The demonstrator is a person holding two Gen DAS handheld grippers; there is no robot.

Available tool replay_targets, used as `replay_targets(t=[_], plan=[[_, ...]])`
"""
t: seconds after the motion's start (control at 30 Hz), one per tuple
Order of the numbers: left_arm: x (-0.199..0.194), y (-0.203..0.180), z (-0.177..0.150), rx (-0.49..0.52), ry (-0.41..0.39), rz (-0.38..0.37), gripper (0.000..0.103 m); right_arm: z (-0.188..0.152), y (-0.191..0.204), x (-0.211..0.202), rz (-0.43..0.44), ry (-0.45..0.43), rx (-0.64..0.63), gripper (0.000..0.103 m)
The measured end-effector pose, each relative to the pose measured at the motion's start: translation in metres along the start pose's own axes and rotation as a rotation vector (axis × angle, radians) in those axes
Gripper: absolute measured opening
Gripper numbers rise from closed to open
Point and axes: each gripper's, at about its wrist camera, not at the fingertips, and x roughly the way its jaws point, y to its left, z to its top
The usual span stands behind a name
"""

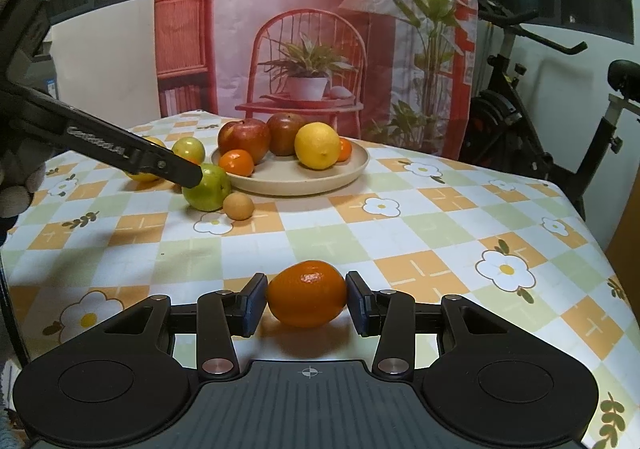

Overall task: Organize fruits
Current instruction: 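Hold the tangerine in the right gripper while the left gripper grasps a green apple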

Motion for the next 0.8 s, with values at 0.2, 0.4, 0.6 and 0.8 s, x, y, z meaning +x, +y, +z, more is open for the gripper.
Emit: replay_targets(t=[0.2,0.4,0.6,0.8], plan=[[0.010,0.016,0.008,-0.092,0.033,0.044,0.053,0.000,0.001,0.000,0.001,0.000,0.001,0.039],[0.019,0.022,0.012,-0.201,0.096,0.017,0.059,0.001,0.001,0.000,0.003,0.002,0.001,0.039],[0.032,0.032,0.019,-0.345,0.132,0.038,0.060,0.001,0.001,0.000,0.002,0.002,0.002,0.039],[0.038,0.027,0.019,-0.344,0.148,0.057,0.060,0.001,0.001,0.000,0.004,0.003,0.002,0.039]])
